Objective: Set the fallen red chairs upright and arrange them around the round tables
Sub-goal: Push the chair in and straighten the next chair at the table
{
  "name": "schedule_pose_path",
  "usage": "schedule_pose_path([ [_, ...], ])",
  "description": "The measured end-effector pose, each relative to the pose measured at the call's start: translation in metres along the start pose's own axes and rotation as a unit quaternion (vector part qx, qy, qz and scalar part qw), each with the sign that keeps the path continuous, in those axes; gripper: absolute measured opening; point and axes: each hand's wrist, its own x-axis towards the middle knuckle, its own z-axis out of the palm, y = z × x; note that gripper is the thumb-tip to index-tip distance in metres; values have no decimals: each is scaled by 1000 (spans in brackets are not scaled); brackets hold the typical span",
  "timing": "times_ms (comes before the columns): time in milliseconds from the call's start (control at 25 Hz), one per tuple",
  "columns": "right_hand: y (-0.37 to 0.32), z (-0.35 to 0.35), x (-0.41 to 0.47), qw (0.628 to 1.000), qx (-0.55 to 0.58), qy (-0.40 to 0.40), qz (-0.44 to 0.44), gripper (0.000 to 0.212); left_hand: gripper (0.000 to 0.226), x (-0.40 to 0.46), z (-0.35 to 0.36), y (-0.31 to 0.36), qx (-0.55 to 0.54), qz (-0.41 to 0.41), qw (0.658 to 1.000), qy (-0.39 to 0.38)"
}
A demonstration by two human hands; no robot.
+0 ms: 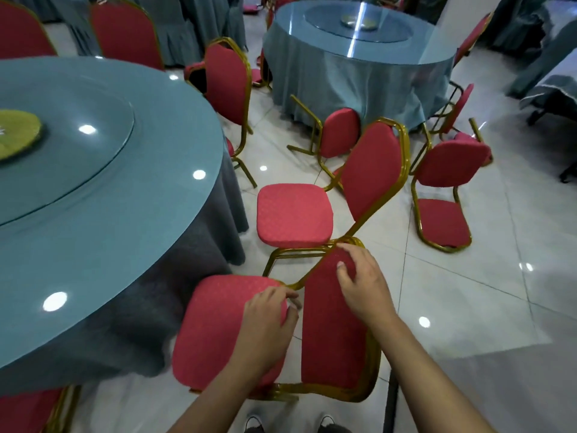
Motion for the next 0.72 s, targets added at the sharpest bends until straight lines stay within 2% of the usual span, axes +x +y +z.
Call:
schedule_pose_path([
  [80, -1, 6, 17, 1000, -3, -15, -11, 37, 22, 11, 2, -6, -6, -9, 1000, 13],
  [200, 5, 14, 46, 998, -12, -59, -34, 38, 17, 26, 9, -13, -10, -32, 998, 48],
  [400, 27, 34, 89, 984, -13, -137, -112, 39, 20, 34, 41, -21, 4, -156, 982, 109],
  [600, 62, 39, 113, 943, 11, -277, -186, 39, 28, 25, 83, 20, 12, -305, 942, 140],
  [720, 91, 26, 125, 910, 15, -329, -251, 36, 32, 11, 121, 59, 17, -352, 927, 129],
])
